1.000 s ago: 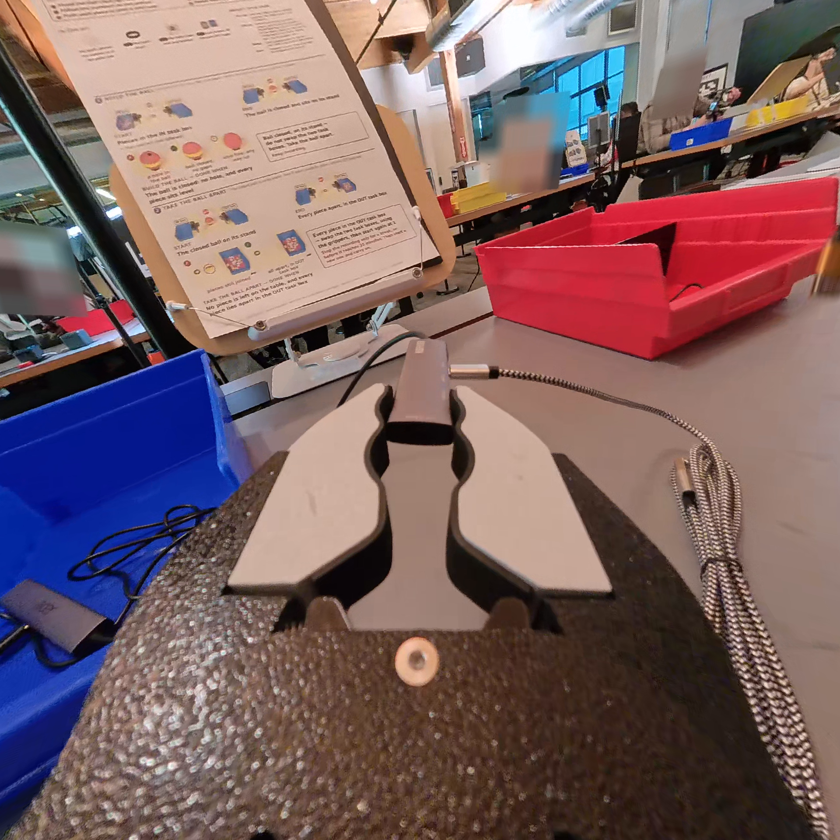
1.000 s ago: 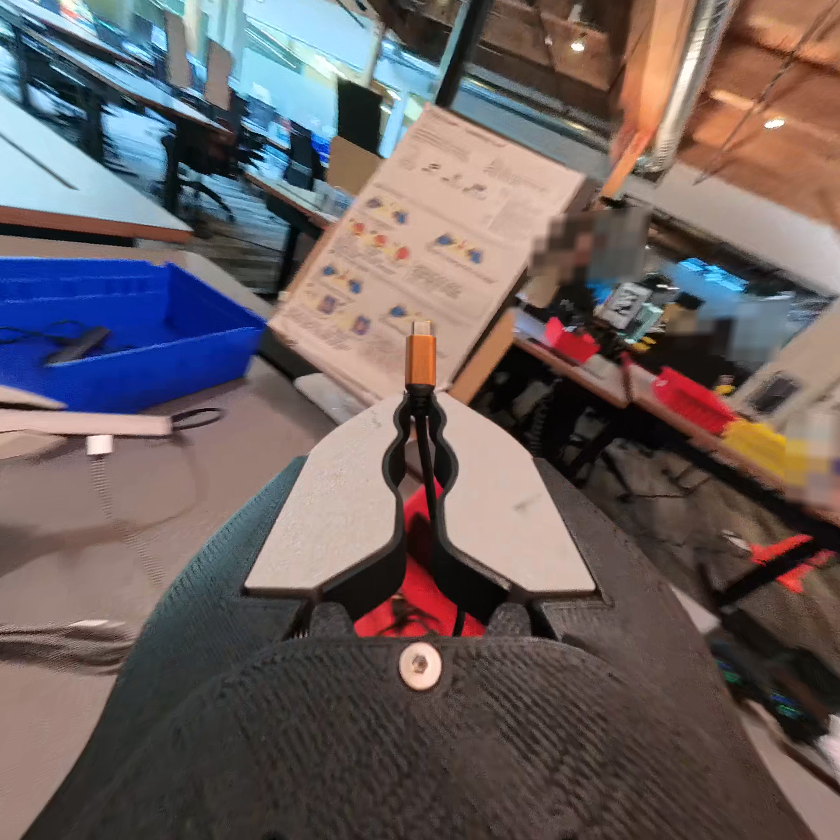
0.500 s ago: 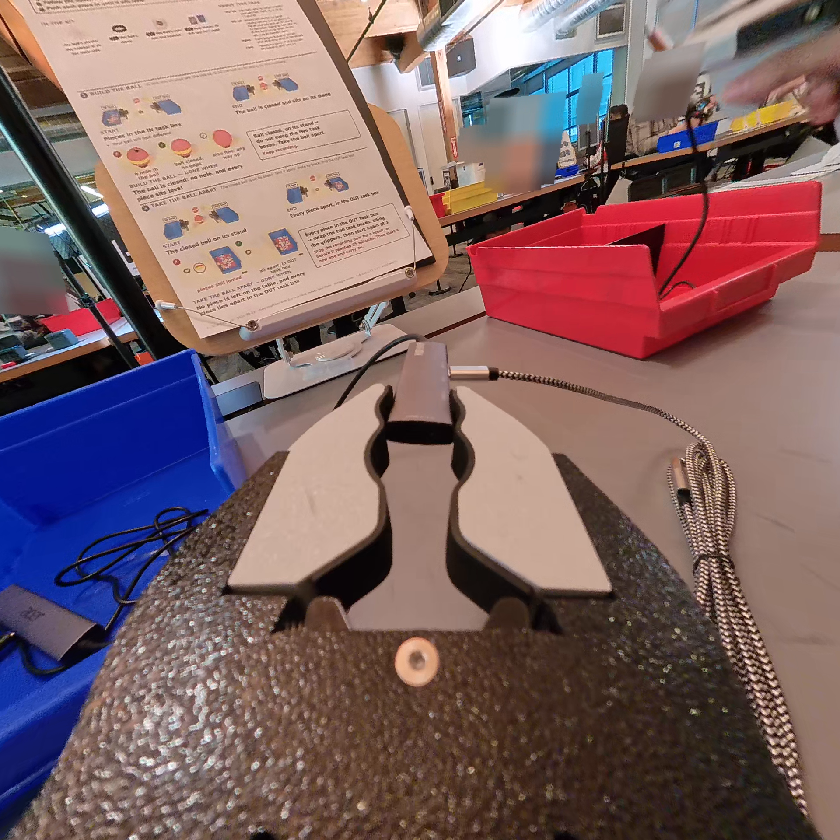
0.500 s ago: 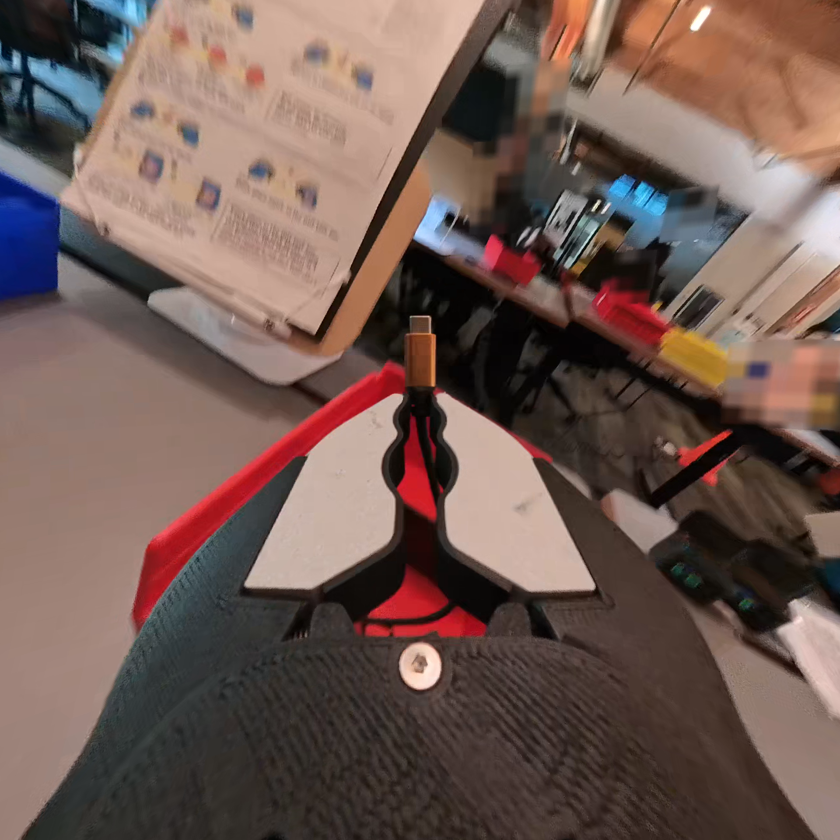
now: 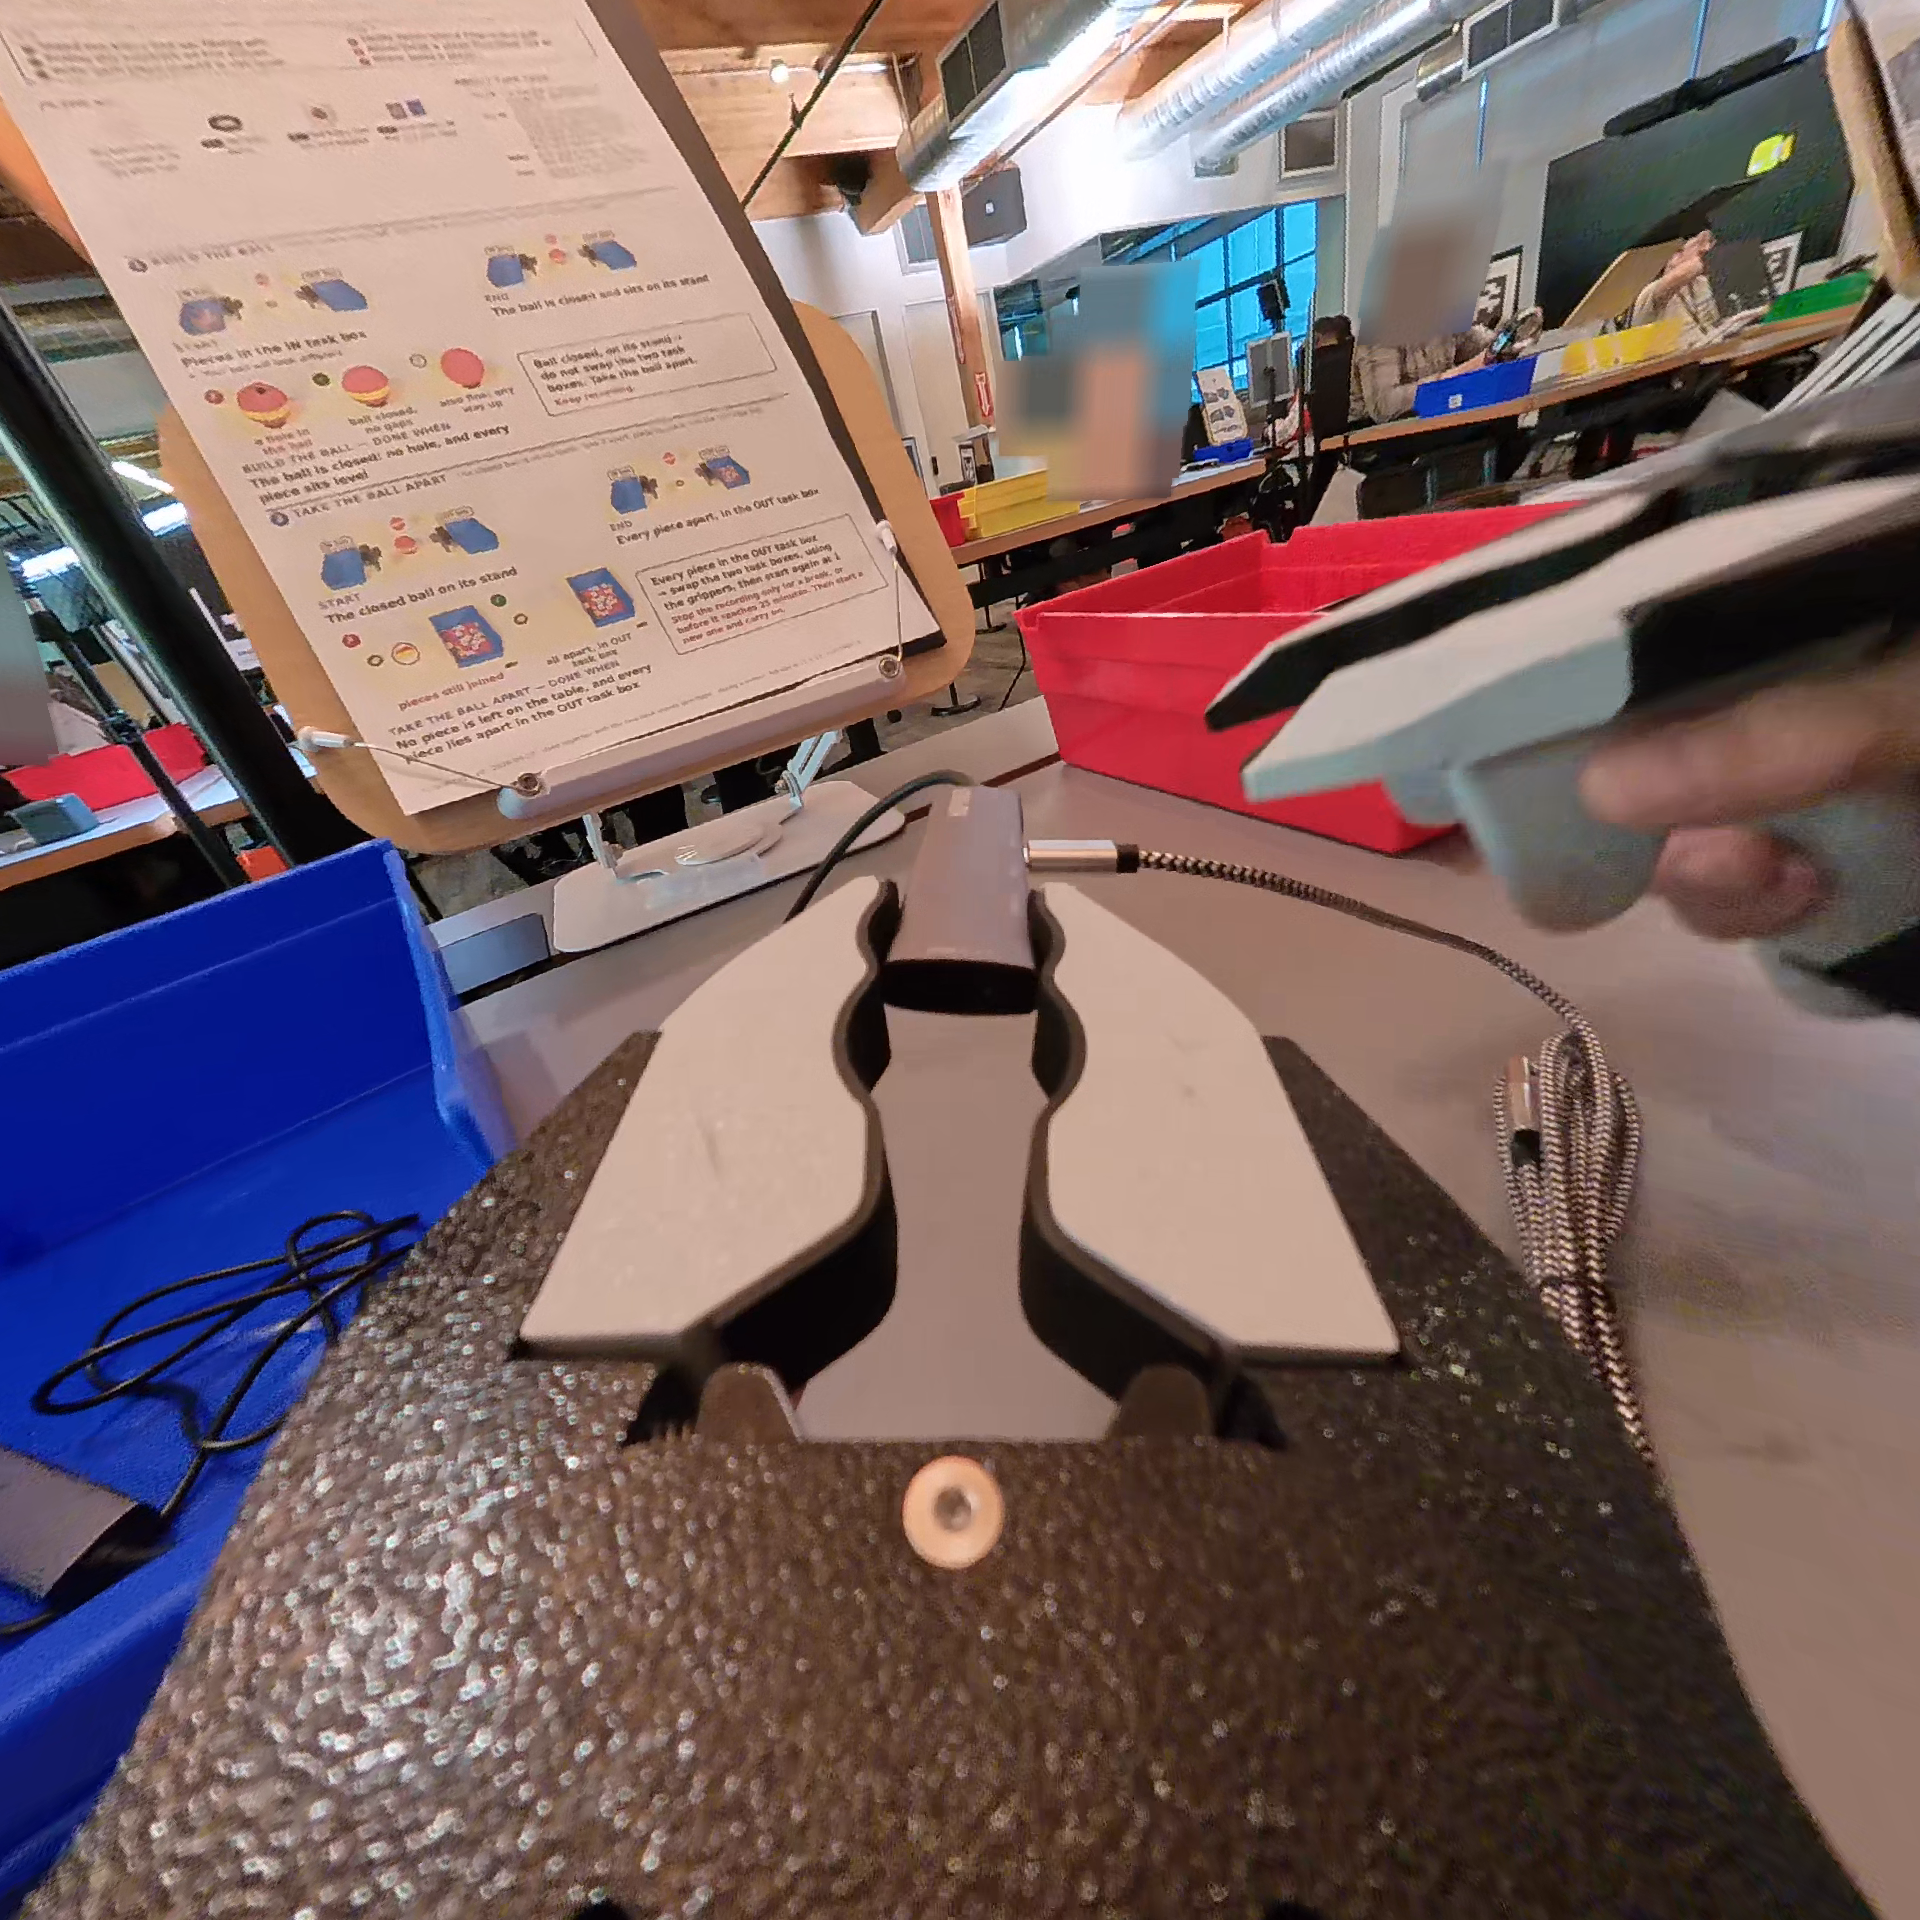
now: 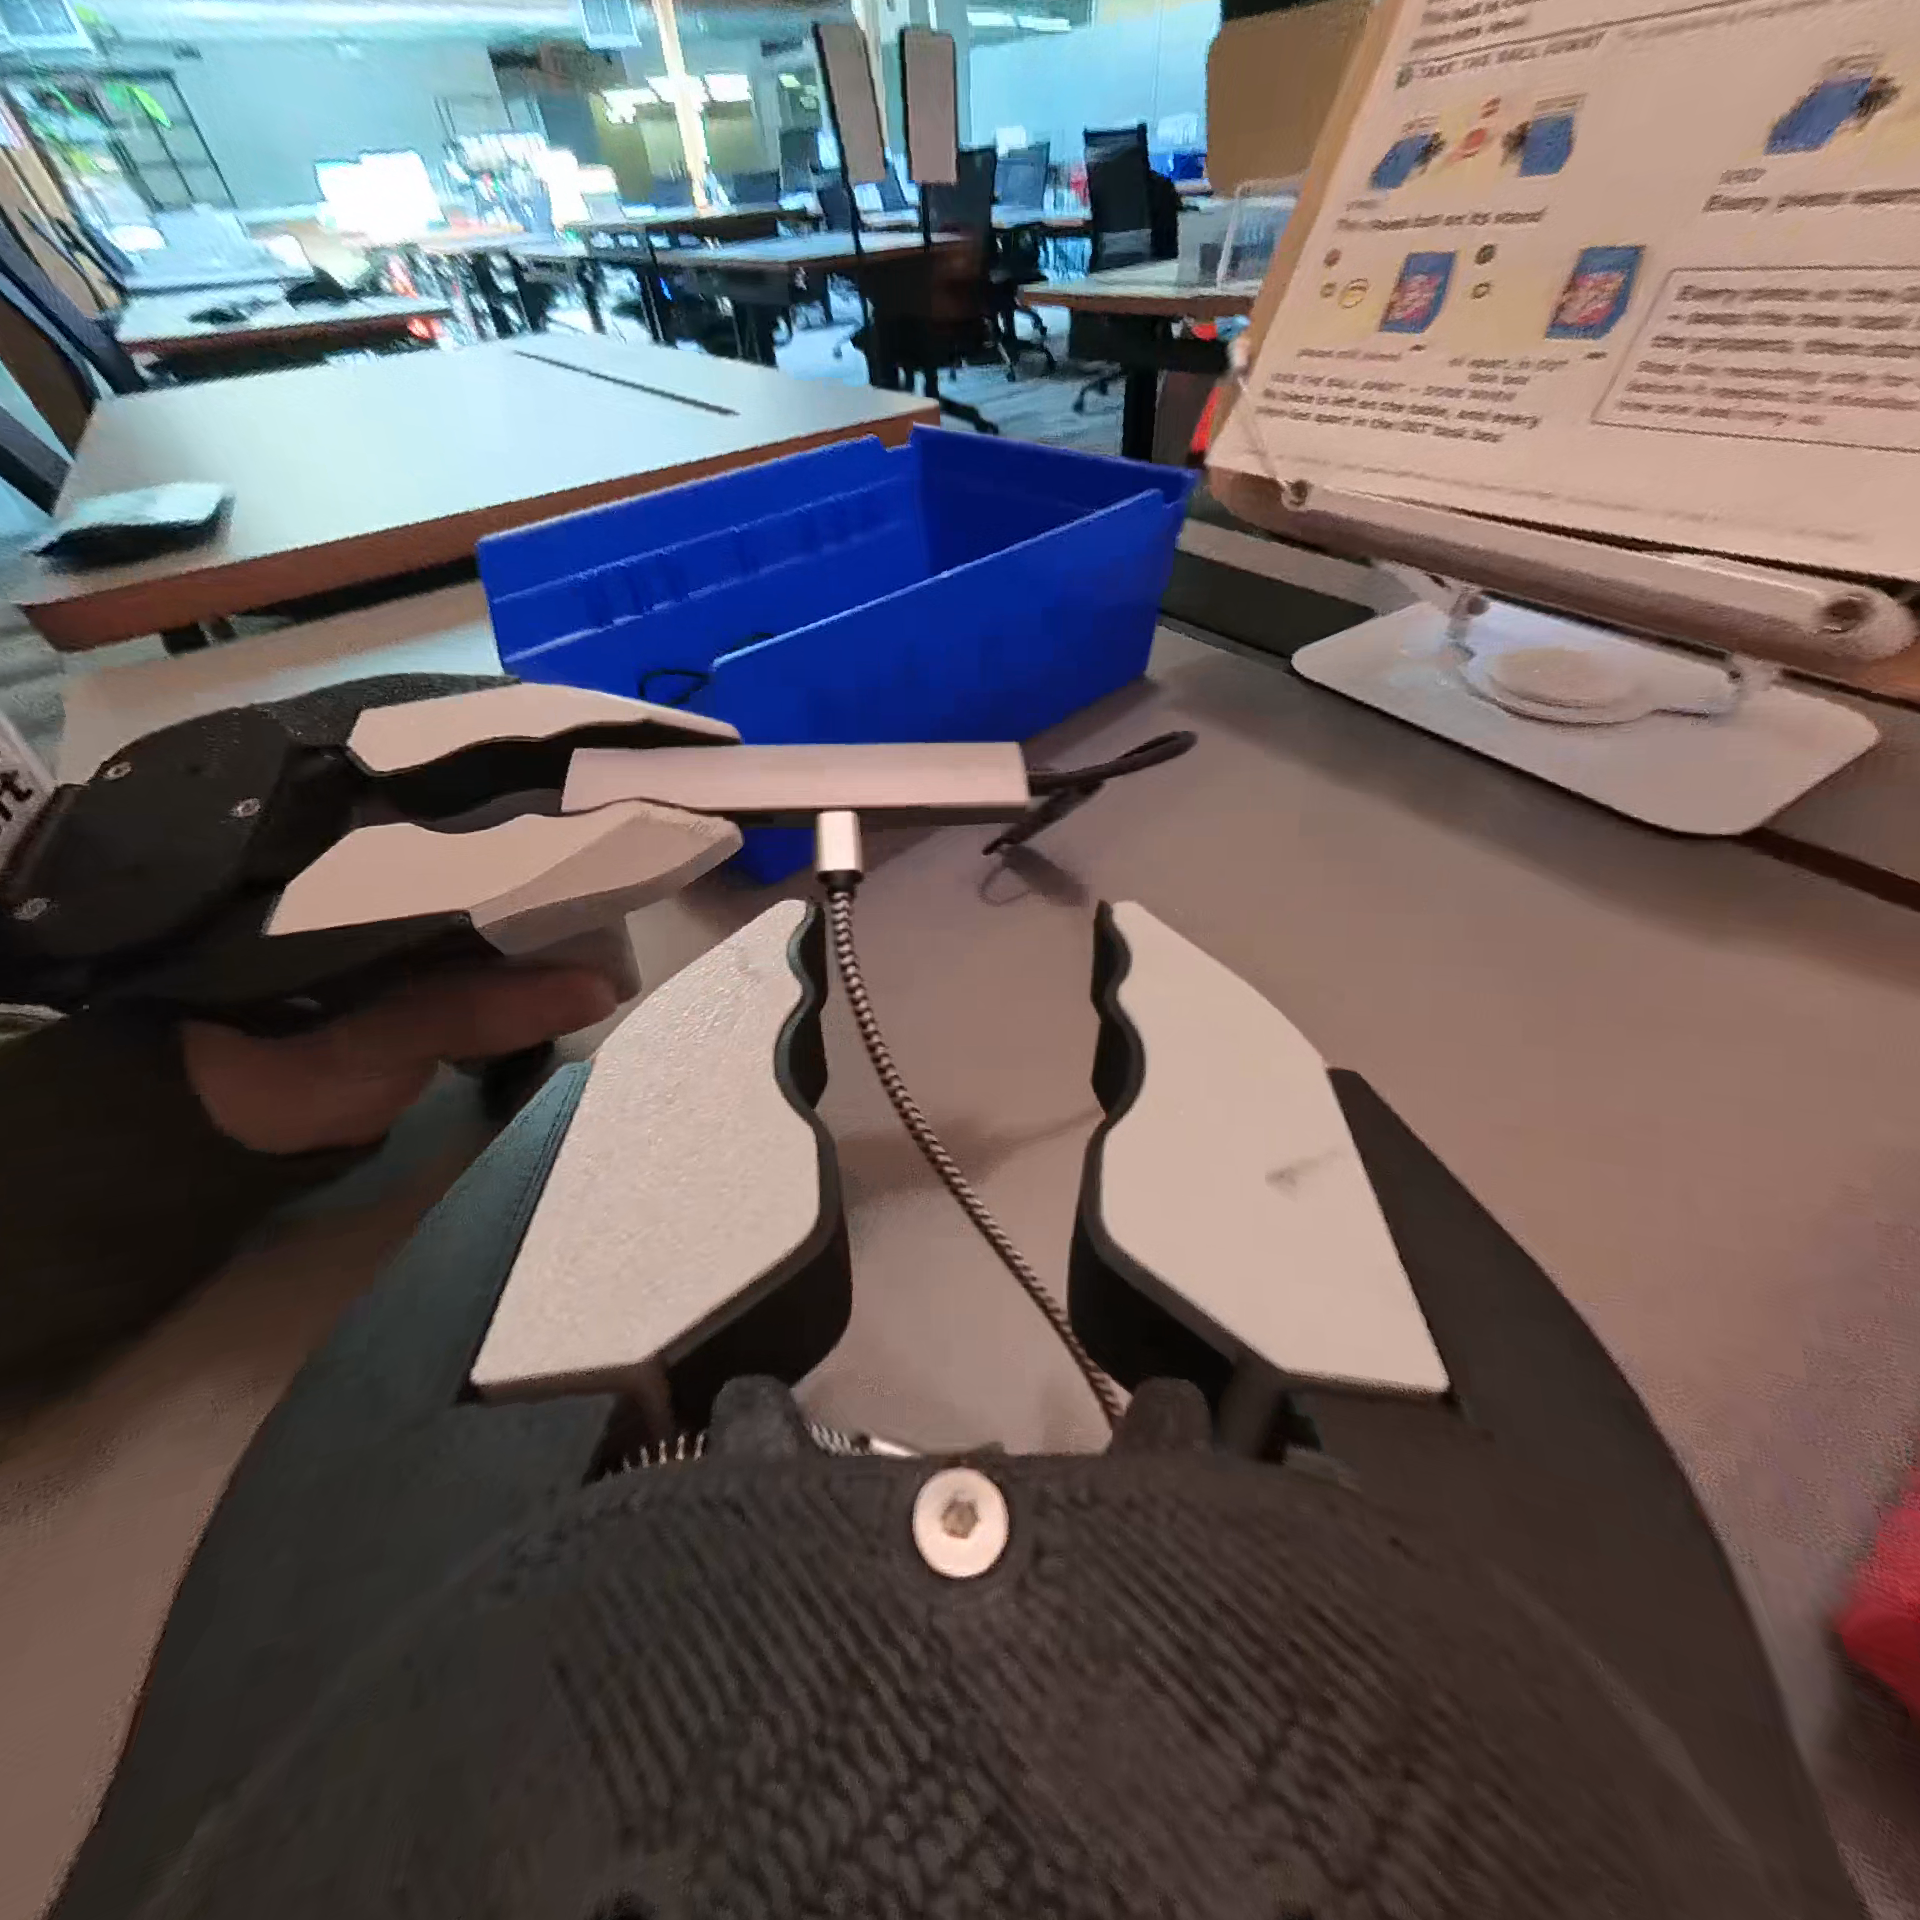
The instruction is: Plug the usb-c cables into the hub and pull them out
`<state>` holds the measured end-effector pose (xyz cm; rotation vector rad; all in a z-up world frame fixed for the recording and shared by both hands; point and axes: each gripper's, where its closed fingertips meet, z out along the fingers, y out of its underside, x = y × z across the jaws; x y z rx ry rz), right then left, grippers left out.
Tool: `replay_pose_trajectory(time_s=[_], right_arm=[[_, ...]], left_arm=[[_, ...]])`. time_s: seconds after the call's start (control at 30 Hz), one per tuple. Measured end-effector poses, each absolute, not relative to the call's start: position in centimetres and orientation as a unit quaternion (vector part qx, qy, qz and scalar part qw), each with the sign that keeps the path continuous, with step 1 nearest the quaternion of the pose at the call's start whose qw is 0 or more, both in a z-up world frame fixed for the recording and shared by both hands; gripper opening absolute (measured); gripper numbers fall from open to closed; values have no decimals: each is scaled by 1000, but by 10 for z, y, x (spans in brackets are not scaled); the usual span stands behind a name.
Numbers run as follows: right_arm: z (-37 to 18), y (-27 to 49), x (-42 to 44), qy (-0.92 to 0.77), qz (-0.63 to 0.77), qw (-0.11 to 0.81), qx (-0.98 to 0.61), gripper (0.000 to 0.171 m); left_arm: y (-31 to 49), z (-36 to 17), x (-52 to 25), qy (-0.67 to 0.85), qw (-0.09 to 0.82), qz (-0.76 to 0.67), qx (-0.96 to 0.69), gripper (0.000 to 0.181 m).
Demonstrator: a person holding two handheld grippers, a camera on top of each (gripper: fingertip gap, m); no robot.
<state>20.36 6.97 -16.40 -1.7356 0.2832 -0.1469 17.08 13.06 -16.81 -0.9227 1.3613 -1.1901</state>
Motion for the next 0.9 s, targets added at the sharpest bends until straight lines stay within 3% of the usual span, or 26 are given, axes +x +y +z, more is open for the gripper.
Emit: replay_pose_trajectory(time_s=[0.1,0.37,0.43,0.53,0.6,0.63,0.7,0.9], right_arm=[[-165,82,198,132,-32,665,-734,42],[-154,80,219,236,287,708,-600,32],[-150,80,211,219,327,714,-578,10],[-152,80,210,219,334,716,-573,9],[-153,80,205,212,352,711,-570,26],[-154,80,202,211,363,708,-568,27],[-162,82,207,231,347,704,-575,14],[-156,81,208,238,350,719,-552,10]], left_arm=[[126,-162,168,565,519,-521,-374,23],[105,-140,159,570,517,-555,-315,23],[103,-142,159,572,517,-554,-312,24],[105,-149,161,576,512,-556,-312,24],[105,-153,163,578,510,-553,-315,23],[104,-155,163,579,510,-553,-314,23],[102,-156,163,581,512,-550,-313,23],[102,-162,166,592,507,-541,-317,23]])
